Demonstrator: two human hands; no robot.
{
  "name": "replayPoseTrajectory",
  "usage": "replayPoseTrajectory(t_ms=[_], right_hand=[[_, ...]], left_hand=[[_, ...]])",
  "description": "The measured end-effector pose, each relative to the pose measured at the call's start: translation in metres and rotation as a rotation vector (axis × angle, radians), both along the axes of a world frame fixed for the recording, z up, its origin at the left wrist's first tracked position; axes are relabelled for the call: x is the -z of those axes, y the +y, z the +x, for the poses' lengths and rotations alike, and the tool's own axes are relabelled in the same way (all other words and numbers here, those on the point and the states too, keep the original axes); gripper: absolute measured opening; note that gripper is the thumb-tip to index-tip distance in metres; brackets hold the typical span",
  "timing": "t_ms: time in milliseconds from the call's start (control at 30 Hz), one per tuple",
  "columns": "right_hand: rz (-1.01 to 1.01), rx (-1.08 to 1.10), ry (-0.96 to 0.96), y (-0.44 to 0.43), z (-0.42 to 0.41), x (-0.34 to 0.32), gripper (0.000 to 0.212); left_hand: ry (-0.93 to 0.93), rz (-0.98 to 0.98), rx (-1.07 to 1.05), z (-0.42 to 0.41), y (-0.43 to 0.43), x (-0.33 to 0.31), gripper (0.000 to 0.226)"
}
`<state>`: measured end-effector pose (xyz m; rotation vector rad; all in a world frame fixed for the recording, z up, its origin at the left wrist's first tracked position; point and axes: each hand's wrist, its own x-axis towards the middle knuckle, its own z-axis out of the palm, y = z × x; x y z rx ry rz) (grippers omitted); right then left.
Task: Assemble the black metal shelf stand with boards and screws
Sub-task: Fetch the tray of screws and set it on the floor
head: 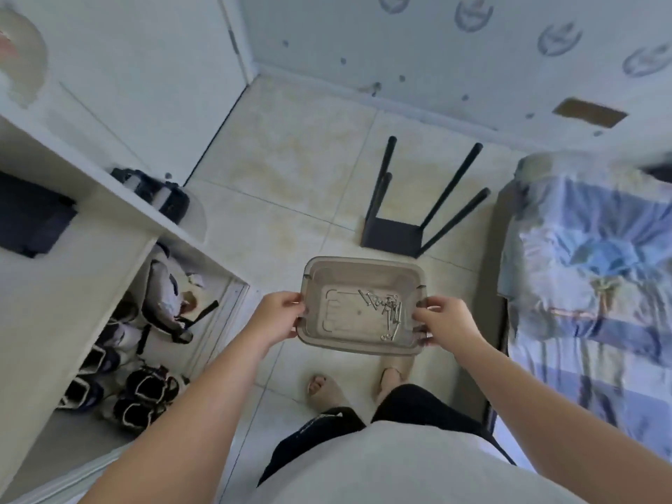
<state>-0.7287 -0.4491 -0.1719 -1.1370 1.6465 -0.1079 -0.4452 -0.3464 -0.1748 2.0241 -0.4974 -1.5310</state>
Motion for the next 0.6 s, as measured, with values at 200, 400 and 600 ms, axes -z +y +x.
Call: replayPoseTrajectory(t_ms=[200,400,600], right_hand=[[0.064,0.233,-0.032,-0.008,-0.091,0.027,0.005],[0.125,0.309,0.005,-0.054,-0.159,0.070,0.023],[0.217,0.254,0.014,-0.115,-0.194,0.140,0.016]], left_hand=[[-0.044,0.017,0.218,-0.082,-0.061,0.014,0.031],[-0.052,0.086,0.237,-0.162,-0.116,0.056,0.027],[-0.062,0.175,0.150,-0.216,-0.161,0.138,0.023]])
